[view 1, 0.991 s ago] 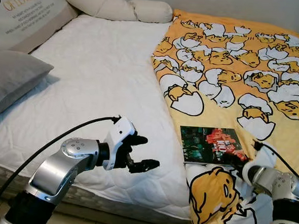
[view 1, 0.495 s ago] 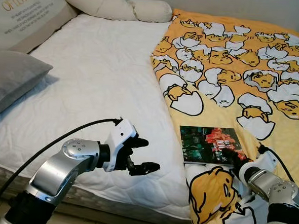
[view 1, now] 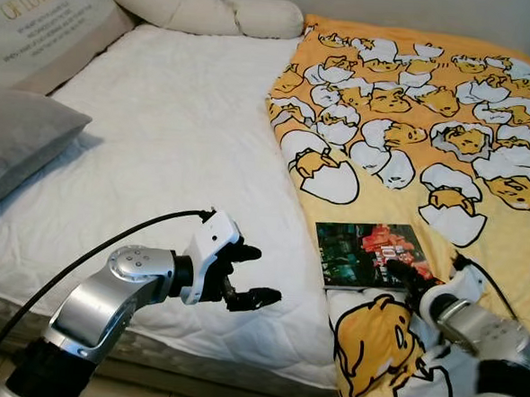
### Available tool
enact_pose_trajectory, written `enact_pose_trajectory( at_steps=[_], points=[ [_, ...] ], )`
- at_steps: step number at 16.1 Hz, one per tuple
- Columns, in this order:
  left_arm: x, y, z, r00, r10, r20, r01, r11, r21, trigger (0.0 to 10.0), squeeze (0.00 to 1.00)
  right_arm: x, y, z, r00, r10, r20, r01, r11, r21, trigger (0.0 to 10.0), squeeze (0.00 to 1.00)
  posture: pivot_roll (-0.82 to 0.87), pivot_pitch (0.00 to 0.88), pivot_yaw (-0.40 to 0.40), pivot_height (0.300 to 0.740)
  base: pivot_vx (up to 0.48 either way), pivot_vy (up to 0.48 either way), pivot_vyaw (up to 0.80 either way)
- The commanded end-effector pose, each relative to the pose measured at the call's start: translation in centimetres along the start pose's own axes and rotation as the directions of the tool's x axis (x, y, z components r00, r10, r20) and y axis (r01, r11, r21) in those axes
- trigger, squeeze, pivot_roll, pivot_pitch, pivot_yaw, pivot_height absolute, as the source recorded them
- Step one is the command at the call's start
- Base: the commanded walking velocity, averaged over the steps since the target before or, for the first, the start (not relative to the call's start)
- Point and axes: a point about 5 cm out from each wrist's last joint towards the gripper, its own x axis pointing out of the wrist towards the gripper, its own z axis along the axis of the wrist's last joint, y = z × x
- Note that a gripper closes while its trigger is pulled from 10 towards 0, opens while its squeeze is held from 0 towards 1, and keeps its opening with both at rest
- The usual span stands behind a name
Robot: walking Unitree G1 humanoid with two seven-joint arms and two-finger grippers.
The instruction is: Clean up the room
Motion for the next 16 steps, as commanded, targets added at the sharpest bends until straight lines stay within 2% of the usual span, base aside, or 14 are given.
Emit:
enact_pose_trajectory(
  at_steps=[1,2,4,6,13,16],
  points=[
    [-0.2,-0.1,0.5,1.0,-0.006,0.004,0.006,1.0,0.02,10.0,1.0,-0.3,0.1,0.3,1.0,-0.002,-0.009,0.002,0.999,-0.042,10.0,0.0,-0.05,0.0,0.025,0.74,0.0,0.0,0.0],
    [-0.2,-0.1,0.4,1.0,-0.011,-0.004,0.011,1.0,0.021,10.0,1.0,-0.9,-0.6,1.3,1.0,-0.024,0.015,0.024,0.998,-0.059,10.0,0.0,-0.05,0.0,0.027,0.74,0.0,0.0,0.0],
    [-0.2,-0.1,0.4,1.0,-0.014,-0.006,0.014,1.0,0.022,10.0,1.0,-1.4,-1.0,2.4,0.998,-0.018,0.06,0.02,0.999,-0.043,10.0,0.0,-0.05,0.0,0.029,0.74,0.0,0.0,0.0],
    [-0.2,0.0,0.6,1.0,-0.018,0.0,0.018,1.0,0.02,10.0,1.0,-1.7,-0.3,3.2,0.996,0.049,0.069,-0.046,0.998,-0.045,10.0,0.0,-0.05,0.0,0.033,0.74,0.0,0.0,0.0],
    [-0.4,0.0,0.6,1.0,-0.024,-0.001,0.024,1.0,0.013,10.0,1.0,-0.5,0.3,2.2,0.998,0.053,0.035,-0.052,0.998,-0.031,10.0,0.0,-0.04,0.0,0.037,0.74,0.0,0.0,0.0],
    [-0.4,0.0,0.5,1.0,-0.027,-0.013,0.028,1.0,0.015,10.0,1.0,0.1,-0.9,1.3,1.0,-0.002,0.002,0.002,0.999,-0.033,10.0,0.0,-0.04,0.0,0.041,0.74,0.0,0.0,0.0]
  ],
)
